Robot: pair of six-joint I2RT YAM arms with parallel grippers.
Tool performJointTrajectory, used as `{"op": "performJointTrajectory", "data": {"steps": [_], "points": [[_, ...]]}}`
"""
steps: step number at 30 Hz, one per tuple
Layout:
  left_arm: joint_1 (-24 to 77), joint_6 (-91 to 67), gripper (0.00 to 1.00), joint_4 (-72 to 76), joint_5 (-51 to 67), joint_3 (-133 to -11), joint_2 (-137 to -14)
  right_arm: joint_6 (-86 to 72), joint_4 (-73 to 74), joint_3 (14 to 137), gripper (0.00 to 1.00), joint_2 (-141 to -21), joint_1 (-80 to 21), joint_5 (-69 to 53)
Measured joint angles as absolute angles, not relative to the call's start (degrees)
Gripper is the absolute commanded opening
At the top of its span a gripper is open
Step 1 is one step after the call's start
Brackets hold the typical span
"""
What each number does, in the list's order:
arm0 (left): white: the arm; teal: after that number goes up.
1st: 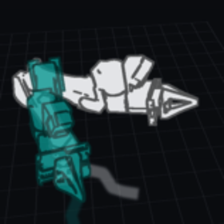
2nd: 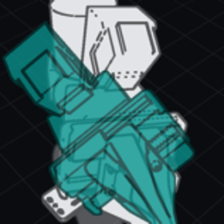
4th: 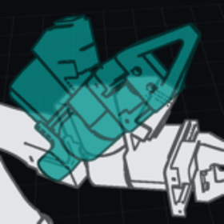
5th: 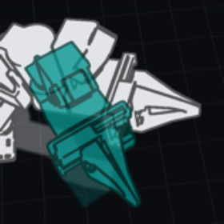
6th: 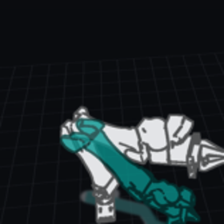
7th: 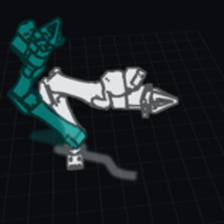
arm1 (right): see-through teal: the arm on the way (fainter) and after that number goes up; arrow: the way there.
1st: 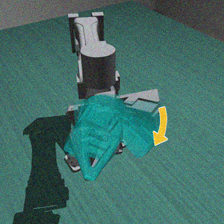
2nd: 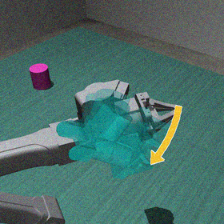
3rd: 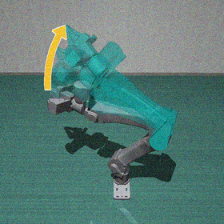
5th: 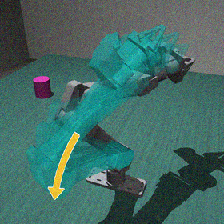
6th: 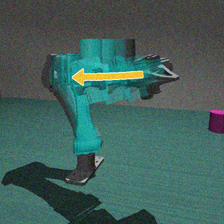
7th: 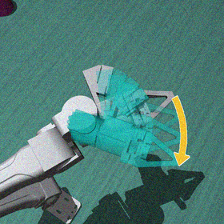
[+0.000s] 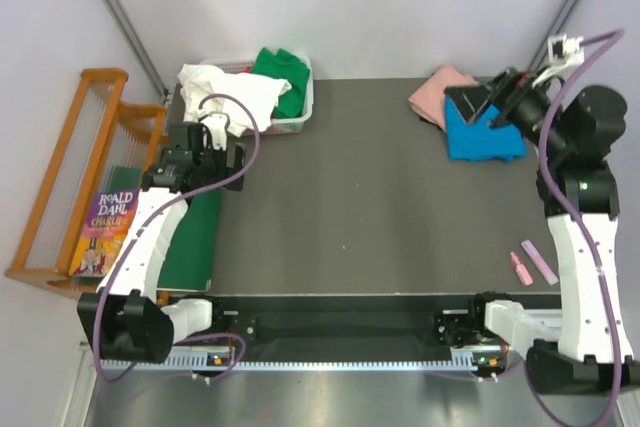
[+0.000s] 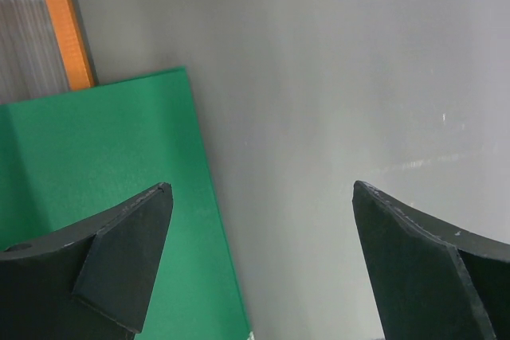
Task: Fold and stack the t-shirts
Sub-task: Reset both grippers
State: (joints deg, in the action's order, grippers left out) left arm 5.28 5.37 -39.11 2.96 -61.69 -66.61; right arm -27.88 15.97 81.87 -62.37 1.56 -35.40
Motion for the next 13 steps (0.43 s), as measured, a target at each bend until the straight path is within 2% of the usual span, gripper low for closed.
{"op": "performJointTrajectory", "data": {"steps": [4, 9, 13], "points": [[1.8, 3.3, 0.99, -37.1, 6.1, -62.2, -70.1, -22.5, 21.2, 74.0, 1.00, -56.1, -1.0, -26.9], [0.6, 1.9, 0.99, -34.0, 9.5, -62.2, -72.8, -18.9, 29.1, 65.3, 1.00, -57.8, -2.3, -16.3], [0.6, 1.3, 0.99, -30.5, 11.3, -62.0, -73.1, -17.2, 32.4, 64.2, 1.00, -58.3, -2.4, -9.2]]}}
